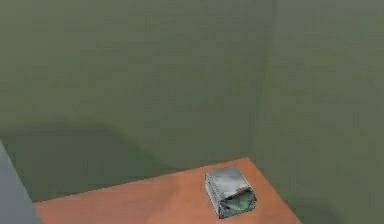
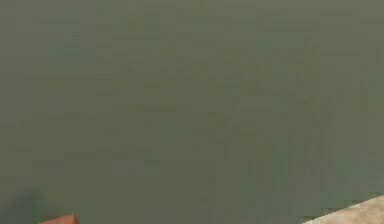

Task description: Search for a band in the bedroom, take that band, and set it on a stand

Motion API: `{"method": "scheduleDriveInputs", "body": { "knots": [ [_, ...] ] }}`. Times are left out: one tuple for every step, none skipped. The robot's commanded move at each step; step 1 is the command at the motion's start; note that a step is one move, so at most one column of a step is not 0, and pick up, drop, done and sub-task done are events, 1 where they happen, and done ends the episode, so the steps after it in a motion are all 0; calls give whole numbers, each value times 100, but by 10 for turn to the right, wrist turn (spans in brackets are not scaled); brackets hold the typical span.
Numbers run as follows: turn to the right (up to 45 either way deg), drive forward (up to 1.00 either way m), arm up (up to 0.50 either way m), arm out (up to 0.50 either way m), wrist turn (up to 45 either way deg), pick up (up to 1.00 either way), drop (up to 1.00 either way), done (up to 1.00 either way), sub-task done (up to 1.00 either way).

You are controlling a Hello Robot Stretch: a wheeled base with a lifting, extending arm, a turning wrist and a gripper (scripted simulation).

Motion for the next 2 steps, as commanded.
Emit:
{"method": "scheduleDriveInputs", "body": {
  "knots": [
    [-450,0,0,0,0,0,0,0,0],
    [-450,0,0,0,0,0,0,0,0]
  ]
}}
